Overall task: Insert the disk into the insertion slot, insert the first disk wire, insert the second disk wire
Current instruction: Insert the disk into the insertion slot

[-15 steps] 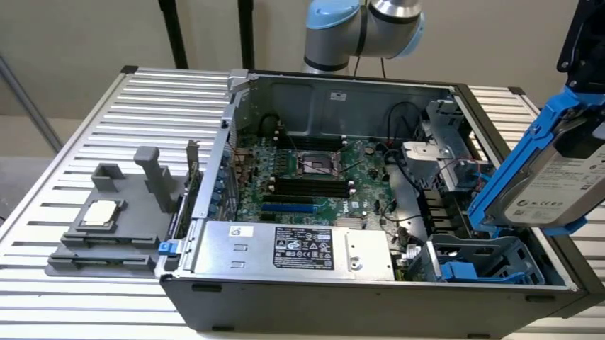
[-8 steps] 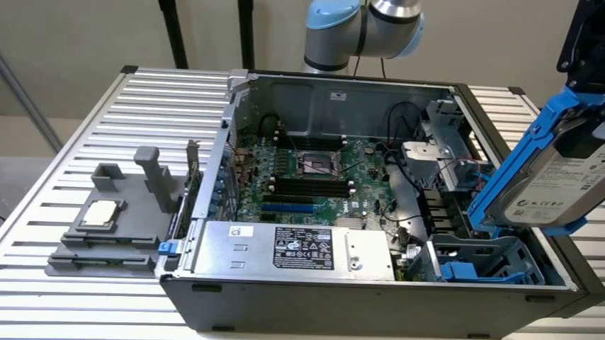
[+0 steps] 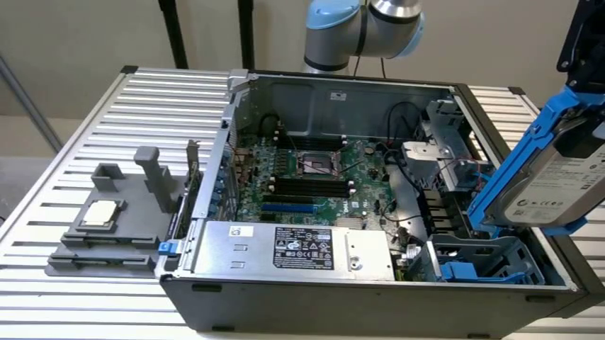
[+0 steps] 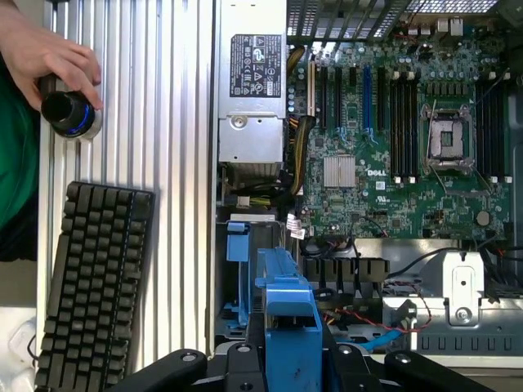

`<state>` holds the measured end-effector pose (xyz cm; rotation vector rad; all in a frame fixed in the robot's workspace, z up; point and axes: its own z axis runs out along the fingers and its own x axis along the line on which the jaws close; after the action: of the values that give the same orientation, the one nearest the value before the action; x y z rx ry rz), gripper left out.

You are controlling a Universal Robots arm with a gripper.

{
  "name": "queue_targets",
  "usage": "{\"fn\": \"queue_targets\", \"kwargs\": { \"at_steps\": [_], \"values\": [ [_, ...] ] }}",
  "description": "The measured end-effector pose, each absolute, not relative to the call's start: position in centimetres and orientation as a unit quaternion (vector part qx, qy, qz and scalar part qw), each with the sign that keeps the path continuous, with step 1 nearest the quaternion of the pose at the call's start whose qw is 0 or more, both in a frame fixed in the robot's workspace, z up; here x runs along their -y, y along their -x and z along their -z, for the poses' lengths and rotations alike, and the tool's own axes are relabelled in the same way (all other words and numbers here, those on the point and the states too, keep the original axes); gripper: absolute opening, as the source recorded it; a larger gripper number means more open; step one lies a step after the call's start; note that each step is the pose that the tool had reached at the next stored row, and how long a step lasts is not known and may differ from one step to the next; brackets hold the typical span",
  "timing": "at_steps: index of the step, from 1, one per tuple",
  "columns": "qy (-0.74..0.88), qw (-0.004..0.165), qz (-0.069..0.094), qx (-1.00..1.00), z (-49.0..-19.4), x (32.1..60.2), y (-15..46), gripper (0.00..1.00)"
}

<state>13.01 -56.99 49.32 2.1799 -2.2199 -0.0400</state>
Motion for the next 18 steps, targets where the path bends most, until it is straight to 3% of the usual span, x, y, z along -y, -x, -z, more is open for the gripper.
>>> {"fn": "queue_targets", "kwargs": {
  "at_steps": [18],
  "values": [
    [-0.701, 0.015, 0.013, 0.713, -49.31, 57.0, -13.01, 0.33]
  ]
}}
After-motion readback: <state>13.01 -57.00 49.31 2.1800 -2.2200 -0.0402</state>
